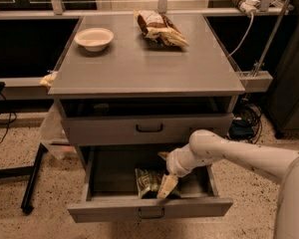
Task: Pick green jalapeno chip bag from middle drawer and place on counter
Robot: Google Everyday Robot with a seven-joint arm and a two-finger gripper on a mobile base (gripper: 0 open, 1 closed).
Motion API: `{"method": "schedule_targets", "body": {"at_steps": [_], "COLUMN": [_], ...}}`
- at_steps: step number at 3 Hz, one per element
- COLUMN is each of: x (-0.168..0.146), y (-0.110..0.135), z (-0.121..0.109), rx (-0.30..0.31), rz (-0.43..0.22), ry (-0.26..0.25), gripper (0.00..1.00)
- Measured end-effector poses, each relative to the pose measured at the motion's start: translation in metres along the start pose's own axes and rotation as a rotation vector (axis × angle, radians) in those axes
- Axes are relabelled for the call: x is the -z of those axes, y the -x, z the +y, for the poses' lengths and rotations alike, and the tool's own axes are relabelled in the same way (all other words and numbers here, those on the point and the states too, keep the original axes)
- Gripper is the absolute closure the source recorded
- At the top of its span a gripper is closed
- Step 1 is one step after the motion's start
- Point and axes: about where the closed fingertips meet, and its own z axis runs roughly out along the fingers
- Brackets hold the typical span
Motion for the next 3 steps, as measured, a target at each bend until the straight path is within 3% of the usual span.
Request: {"method": "schedule_targets", "body": {"at_steps": [1, 2, 3], "x": [0.04, 0.07, 0.086], "y": [0.016, 0.028, 0.032], "z": [-0.01, -0.017, -0.02], "rx": [-0.014, -0.011, 0.009], "rz": [0.051, 0.073, 0.071], "ry": [0.01, -0.026, -0.094], "gripper": [0.05, 0.23, 0.47]}}
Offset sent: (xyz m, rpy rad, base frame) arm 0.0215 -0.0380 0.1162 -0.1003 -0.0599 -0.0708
